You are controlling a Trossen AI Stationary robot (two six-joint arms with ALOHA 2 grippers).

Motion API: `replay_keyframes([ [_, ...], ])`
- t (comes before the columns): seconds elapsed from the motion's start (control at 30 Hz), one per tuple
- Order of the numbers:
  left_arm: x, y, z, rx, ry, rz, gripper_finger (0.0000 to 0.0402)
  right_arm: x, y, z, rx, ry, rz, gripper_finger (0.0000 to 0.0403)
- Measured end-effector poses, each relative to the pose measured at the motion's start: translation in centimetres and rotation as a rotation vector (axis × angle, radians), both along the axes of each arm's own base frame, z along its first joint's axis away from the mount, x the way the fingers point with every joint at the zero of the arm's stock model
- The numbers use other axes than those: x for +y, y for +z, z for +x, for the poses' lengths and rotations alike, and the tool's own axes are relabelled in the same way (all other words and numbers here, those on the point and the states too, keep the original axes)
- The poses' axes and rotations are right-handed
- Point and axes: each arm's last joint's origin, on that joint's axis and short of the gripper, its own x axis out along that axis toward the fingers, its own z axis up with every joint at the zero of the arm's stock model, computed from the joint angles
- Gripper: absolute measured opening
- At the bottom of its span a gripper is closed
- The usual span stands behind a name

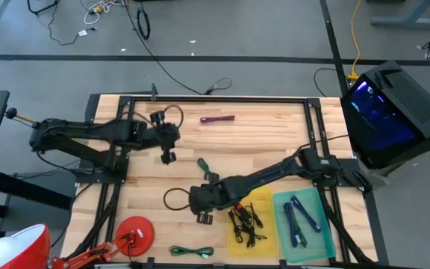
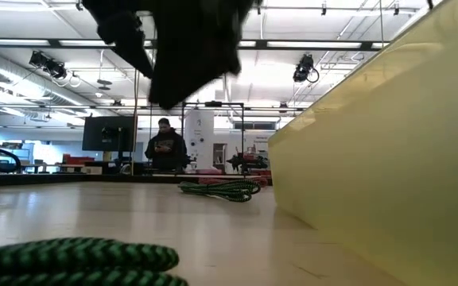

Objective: Pick & Place USB Port
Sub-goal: Put the red pattern charger cable into the blue bin

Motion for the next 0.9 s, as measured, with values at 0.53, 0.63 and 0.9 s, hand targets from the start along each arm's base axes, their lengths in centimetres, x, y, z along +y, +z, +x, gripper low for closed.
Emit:
replay_keyframes([
  [0.53, 7.5, -8.1, 3.7, -0.138, -0.174, -0.196, 0.0115, 1.7, 9.2, -5.2, -0.245, -0.186, -0.275, 0.0127],
  [0.63, 8.5, -10.3, 4.3, -0.094, -0.156, -0.242, 0.0115, 1.1, 8.8, -6.2, -0.194, -0.28, -0.311, 0.0127],
  [0.9, 10.2, -13.7, 7.4, -0.107, -0.149, -0.222, 0.0115, 0.3, 8.5, -7.4, -0.169, -0.435, -0.361, 0.0127],
])
